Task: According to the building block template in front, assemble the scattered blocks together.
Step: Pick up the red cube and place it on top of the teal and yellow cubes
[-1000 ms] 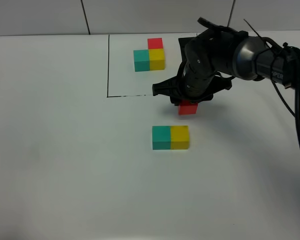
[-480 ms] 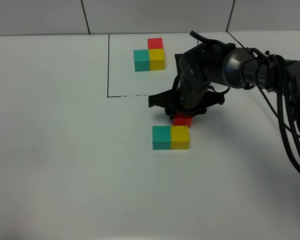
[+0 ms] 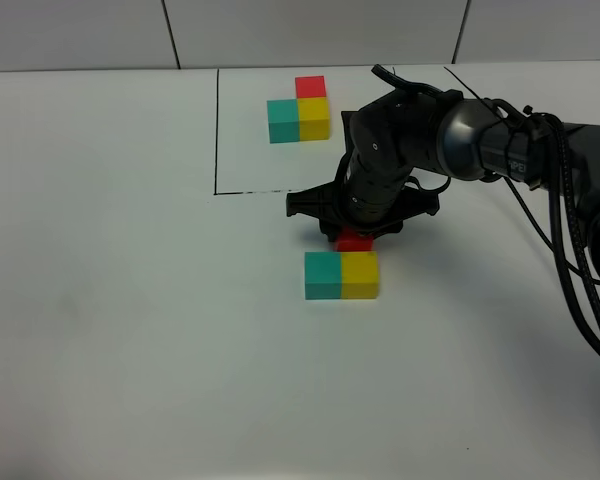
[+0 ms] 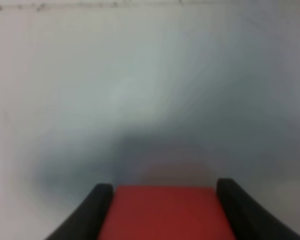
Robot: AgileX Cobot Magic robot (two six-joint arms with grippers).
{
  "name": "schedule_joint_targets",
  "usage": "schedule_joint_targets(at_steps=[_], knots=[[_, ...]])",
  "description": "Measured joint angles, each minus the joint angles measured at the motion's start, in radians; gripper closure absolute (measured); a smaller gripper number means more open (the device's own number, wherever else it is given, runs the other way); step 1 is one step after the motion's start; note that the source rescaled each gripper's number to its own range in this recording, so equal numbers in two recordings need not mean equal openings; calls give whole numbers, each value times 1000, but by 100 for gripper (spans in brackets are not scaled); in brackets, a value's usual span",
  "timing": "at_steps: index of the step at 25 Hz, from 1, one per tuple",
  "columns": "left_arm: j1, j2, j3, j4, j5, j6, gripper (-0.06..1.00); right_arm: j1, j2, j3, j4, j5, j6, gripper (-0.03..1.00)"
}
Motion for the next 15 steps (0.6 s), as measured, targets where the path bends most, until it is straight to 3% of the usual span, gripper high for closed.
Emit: schedule_joint_targets(at_steps=[15], knots=[[0, 0, 0, 0, 0, 0, 15, 3, 28, -16, -17, 13, 8, 95]])
